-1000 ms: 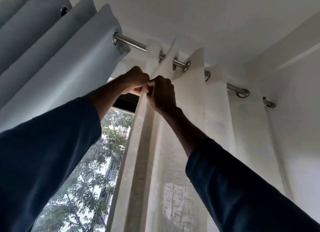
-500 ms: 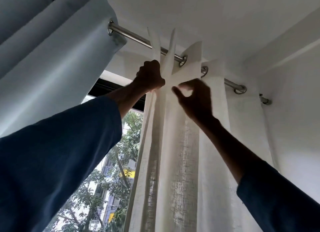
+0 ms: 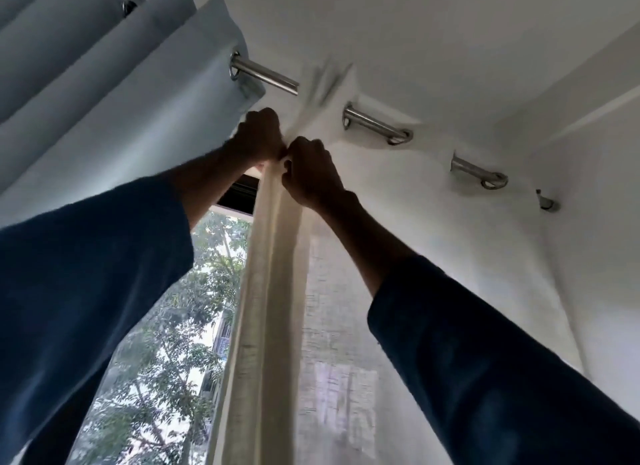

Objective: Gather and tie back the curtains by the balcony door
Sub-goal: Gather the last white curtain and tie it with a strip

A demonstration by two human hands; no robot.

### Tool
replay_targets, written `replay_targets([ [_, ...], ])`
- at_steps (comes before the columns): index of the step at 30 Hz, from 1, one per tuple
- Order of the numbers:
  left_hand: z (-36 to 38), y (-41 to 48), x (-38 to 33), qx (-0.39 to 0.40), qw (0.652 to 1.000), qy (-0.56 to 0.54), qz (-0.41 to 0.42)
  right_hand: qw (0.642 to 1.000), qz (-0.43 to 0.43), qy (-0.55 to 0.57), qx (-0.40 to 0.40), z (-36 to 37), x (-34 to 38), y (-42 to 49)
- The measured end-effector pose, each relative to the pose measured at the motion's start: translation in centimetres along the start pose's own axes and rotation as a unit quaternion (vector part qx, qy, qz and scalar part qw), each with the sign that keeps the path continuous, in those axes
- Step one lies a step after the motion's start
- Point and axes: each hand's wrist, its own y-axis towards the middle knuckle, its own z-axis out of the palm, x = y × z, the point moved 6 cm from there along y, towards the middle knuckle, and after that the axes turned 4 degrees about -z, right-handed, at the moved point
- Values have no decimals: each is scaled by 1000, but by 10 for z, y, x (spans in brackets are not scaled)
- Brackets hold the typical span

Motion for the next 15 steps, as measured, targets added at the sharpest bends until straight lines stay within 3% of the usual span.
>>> replay_targets([
  [8,11,-21,-16,71,987,-144,17,996,43,-38,-64,-3,-39,-47],
  [11,28,-28,-47,91,985,-141,40,995,24,-69,-68,1,-40,-64],
  [15,46,-33,-70,57,989,-131,34,994,20,-62,-93,-15,-47,-83],
])
